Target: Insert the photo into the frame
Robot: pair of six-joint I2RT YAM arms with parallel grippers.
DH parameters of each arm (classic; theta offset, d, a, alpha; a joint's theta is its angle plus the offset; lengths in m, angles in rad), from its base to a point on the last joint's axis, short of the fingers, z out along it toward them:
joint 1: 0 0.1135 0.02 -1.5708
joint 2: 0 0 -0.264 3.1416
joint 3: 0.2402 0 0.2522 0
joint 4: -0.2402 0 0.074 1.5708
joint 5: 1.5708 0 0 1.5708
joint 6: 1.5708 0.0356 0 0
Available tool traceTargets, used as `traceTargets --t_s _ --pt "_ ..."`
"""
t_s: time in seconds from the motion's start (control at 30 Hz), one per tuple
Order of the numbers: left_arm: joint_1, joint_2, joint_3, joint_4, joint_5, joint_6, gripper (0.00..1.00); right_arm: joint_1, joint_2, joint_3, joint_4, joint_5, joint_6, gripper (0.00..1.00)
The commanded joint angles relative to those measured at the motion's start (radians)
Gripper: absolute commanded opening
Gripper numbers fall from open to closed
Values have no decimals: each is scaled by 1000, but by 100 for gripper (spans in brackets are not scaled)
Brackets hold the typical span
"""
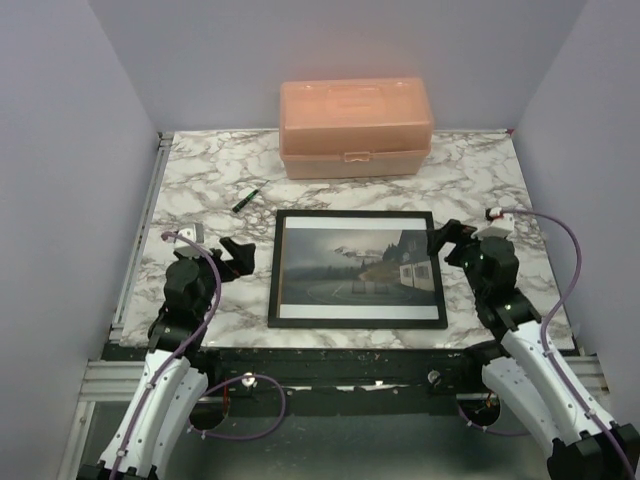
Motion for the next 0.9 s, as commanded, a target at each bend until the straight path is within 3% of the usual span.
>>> traceTargets --t_s 0.0,0.13,0.27,0.47,0.53,0.6,0.7,0.8,0.83,0.87 --pt "6 -30 -149 273 -219 119 98 4 -80 -205 382 174 -166 100" --pt "6 16 -200 383 -286 161 98 3 -45 -429 754 249 -192 100" --pt "8 130 -198 542 -275 335 99 3 157 -560 1152 242 -258 100" --pt "20 456 -281 1023 -355 440 98 -1 561 -470 1411 276 -302 100" --pt "31 531 -234 1031 -334 448 98 -10 694 -446 1552 294 -315 100" --pt "46 613 -230 1163 -305 487 98 -24 800 -433 1661 267 -354 100" --pt "62 660 -196 1155 -280 519 99 -98 949 -452 1852 177 -328 100" --pt "87 863 -265 1494 -218 559 98 -108 1002 -419 1827 114 -343 100" --pt "78 917 -271 1624 -286 584 99 -107 1002 -403 1808 120 -344 100" --pt "68 864 -270 1515 -305 550 98 -107 969 -391 1727 122 -332 100"
